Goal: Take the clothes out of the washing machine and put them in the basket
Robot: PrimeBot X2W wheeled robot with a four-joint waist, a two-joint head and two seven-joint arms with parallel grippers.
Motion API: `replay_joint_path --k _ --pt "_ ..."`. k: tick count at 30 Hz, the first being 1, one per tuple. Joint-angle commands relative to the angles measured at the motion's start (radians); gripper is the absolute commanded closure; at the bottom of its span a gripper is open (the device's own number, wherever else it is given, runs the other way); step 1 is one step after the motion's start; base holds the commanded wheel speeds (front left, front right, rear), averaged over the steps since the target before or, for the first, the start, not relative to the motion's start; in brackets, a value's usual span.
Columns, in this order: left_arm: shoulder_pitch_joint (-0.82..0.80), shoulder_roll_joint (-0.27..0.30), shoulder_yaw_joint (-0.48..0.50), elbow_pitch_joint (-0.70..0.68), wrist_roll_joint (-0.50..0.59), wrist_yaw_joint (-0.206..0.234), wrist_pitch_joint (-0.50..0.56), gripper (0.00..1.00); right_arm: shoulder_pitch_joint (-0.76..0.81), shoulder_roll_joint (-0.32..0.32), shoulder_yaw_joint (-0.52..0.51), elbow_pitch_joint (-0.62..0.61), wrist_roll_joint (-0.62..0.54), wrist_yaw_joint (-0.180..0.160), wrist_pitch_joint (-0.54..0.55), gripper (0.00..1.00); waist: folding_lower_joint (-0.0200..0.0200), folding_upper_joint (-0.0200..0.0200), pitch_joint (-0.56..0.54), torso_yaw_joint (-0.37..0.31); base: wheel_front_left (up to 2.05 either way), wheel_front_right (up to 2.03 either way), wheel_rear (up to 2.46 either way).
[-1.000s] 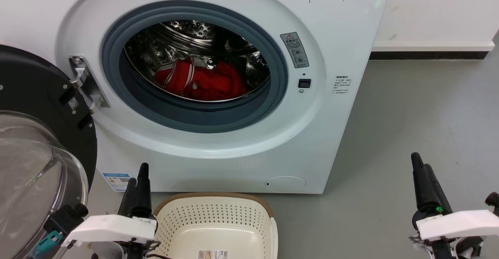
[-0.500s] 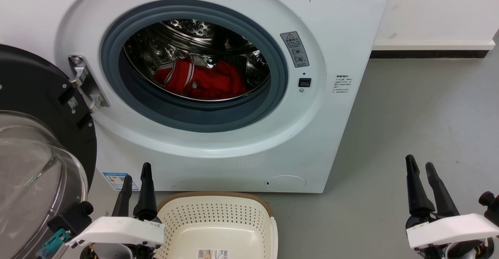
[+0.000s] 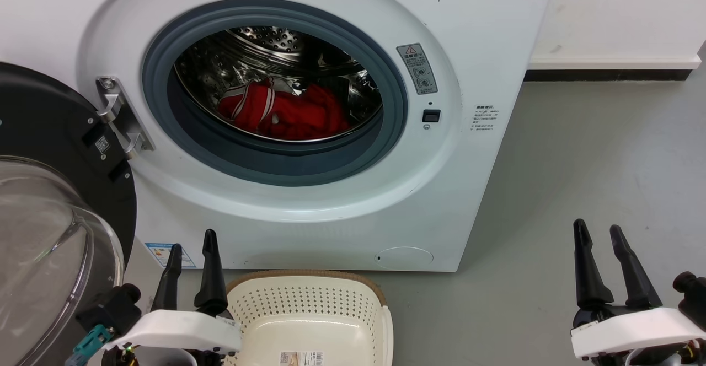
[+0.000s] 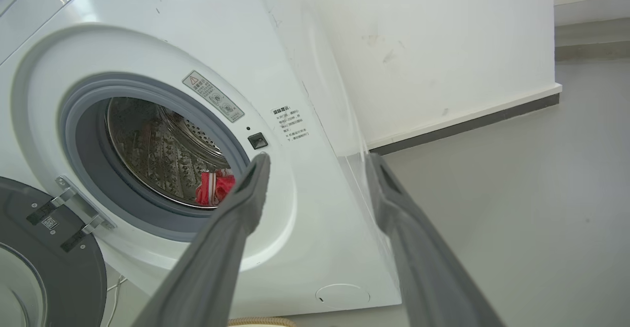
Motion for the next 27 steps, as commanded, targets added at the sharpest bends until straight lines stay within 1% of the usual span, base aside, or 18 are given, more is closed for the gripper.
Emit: replay_joint_path --k 1,13,27 --pt "-0.004 0.002 -0.005 -0.018 0.033 0.007 -0.010 0.00 -0.001 -0.001 0.001 -0.019 -0.033 0.000 -0.010 0.00 0.0000 0.0000 0.000 0.000 0.00 0.00 0.00" --pt "0.012 0.003 -0.014 -0.033 0.162 0.023 -0.042 0.00 0.016 -0.001 0.002 -0.047 -0.171 0.000 -0.040 0.00 0.0000 0.0000 0.000 0.002 0.00 0.00 0.00" --pt "0.029 0.003 -0.027 -0.038 0.292 0.035 -0.074 0.00 0.036 -0.001 0.006 -0.072 -0.306 0.000 -0.073 0.00 0.0000 0.0000 0.000 0.003 0.00 0.00 0.00"
